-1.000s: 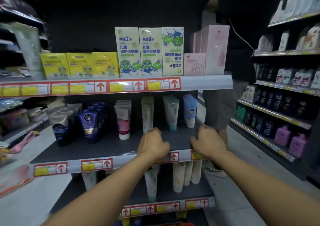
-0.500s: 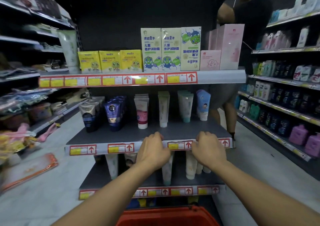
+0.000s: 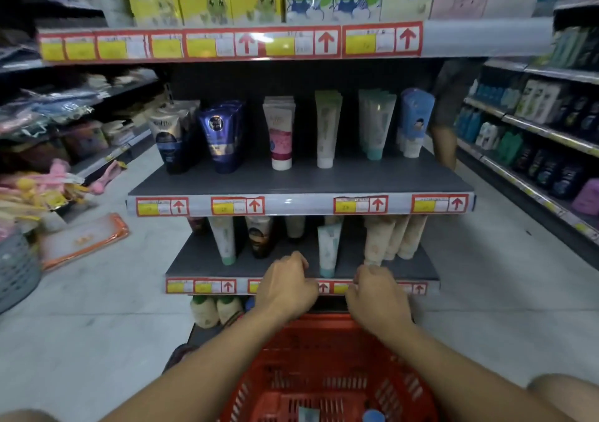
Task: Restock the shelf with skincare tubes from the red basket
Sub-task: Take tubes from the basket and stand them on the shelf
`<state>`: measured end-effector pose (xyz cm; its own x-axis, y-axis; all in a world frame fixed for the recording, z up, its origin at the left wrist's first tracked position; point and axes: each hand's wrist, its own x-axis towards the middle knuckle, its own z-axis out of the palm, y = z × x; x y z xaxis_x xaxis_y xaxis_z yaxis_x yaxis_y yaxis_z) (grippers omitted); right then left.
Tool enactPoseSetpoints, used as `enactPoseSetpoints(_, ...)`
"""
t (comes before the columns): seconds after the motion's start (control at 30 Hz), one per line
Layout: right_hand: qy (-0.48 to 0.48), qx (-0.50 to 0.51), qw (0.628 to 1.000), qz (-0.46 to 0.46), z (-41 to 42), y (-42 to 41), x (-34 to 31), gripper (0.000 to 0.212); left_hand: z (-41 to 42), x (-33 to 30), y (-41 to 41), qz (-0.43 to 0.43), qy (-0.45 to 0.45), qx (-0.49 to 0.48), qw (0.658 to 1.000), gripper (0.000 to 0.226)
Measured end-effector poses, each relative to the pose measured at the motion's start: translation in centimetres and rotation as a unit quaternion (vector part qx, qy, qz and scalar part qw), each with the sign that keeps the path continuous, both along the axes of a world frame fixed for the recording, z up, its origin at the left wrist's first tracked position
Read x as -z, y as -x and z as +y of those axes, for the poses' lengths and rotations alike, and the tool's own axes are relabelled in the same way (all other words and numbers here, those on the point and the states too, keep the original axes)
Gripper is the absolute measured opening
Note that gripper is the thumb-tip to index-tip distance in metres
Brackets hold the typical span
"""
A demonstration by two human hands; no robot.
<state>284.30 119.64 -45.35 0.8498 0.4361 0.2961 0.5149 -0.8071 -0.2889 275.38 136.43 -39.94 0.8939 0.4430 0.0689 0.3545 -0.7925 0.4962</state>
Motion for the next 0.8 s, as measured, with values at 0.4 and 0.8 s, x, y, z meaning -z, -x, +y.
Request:
enactPoseSetpoints(0.4, 0.101, 0.004, 0.980, 0.174, -1.1, 1.3, 13.5, 0.031, 0.3, 12.9, 1.0, 0.138, 0.104, -0.001, 0.985, 0.006)
enactPoseSetpoints(0.8, 0.286, -0.016, 0.856, 0.430, -3.3, 4.6, 27.4, 0.045, 0.0, 26.7, 2.6, 0.307, 0.222, -0.028, 0.925, 0.009)
